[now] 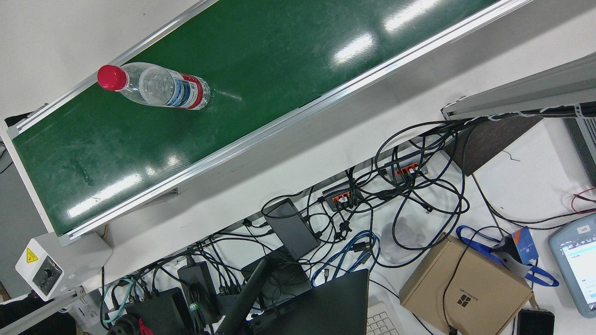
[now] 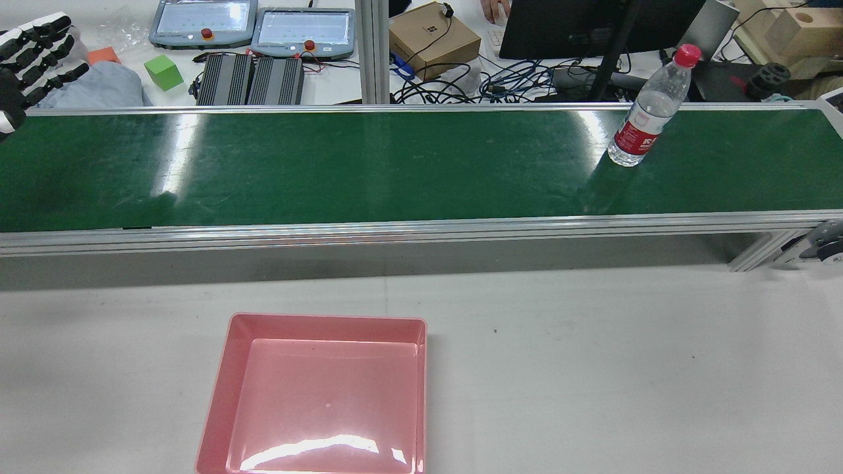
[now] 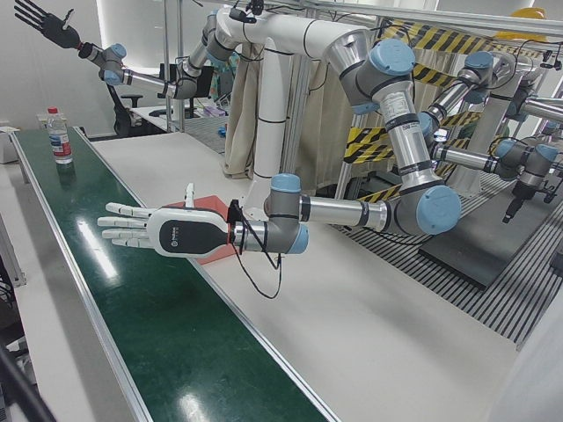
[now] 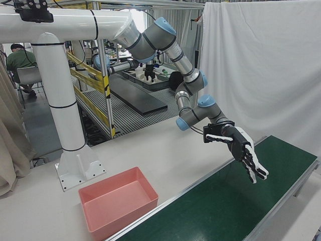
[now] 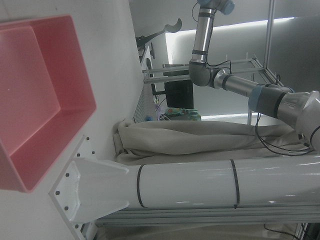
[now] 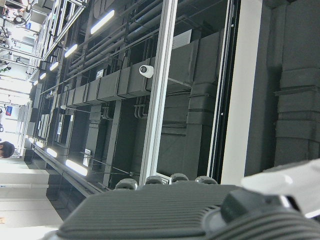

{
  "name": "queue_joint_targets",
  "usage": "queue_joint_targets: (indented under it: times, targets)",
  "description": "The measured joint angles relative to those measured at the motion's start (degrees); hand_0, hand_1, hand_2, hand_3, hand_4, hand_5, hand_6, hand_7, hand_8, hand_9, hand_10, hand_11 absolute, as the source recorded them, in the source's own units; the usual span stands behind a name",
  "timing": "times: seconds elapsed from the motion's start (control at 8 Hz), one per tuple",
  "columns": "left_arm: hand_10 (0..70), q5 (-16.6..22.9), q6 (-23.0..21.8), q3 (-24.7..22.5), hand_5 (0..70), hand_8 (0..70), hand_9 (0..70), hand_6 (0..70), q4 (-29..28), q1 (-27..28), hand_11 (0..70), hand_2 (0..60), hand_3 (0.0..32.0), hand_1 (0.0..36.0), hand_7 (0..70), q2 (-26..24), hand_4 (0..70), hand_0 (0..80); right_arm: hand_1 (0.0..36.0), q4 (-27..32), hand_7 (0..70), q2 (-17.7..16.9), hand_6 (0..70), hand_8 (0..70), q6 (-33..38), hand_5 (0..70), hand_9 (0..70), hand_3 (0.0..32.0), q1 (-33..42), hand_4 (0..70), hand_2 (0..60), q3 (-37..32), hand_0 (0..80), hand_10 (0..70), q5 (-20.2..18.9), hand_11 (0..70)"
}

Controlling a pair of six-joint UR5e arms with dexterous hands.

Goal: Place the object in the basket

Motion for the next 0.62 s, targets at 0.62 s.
queue_joint_targets:
  times: [0.62]
  targets:
    - [5.9,0.00,-0.10,-0.04,12.6,2.3,0.3,2.2,0.00,0.03,9.9,0.0,0.0,7.9,0.0,0.00,10.0,51.4,0.0,0.00,0.0,0.00,0.0,0.0,0.00,0.0,0.0,0.0,0.00,0.0,0.0,0.00,0.0,0.0,0.00,0.0]
